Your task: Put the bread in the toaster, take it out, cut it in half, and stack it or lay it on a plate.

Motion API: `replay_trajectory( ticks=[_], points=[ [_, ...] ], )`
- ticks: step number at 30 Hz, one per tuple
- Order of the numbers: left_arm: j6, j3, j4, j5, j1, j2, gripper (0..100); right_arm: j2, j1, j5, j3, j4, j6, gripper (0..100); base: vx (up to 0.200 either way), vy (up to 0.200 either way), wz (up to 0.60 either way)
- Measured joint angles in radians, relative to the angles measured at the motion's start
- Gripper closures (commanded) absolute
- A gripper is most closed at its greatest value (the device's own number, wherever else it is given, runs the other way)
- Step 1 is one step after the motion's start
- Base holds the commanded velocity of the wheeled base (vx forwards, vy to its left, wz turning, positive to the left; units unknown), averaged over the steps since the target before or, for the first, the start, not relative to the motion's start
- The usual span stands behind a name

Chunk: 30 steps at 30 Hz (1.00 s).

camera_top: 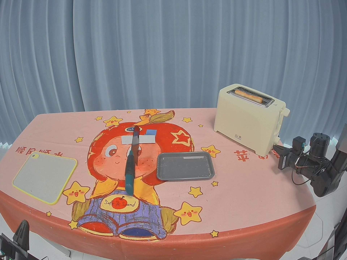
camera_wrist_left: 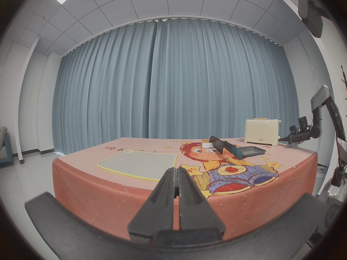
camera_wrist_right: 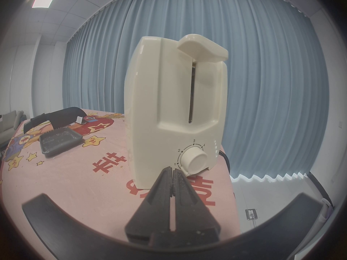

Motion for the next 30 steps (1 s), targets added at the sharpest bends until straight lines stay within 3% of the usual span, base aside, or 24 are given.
replay_trajectory(
  ticks=[25, 26, 30],
  points=[
    [0.0, 0.0, 0.0, 0.0, 0.0, 0.0, 100, -0.243, 0.027, 0.01, 0.025, -0.023, 0.008, 100, 0.0, 0.0, 0.0],
    [0.0, 0.0, 0.0, 0.0, 0.0, 0.0, 100, -0.251, 0.03, 0.01, 0.026, -0.023, 0.008, 0, 0.0, 0.0, 0.0],
    [0.0, 0.0, 0.0, 0.0, 0.0, 0.0, 100, -0.275, 0.036, 0.007, 0.027, -0.023, 0.009, 0, 0.0, 0.0, 0.0]
  ],
)
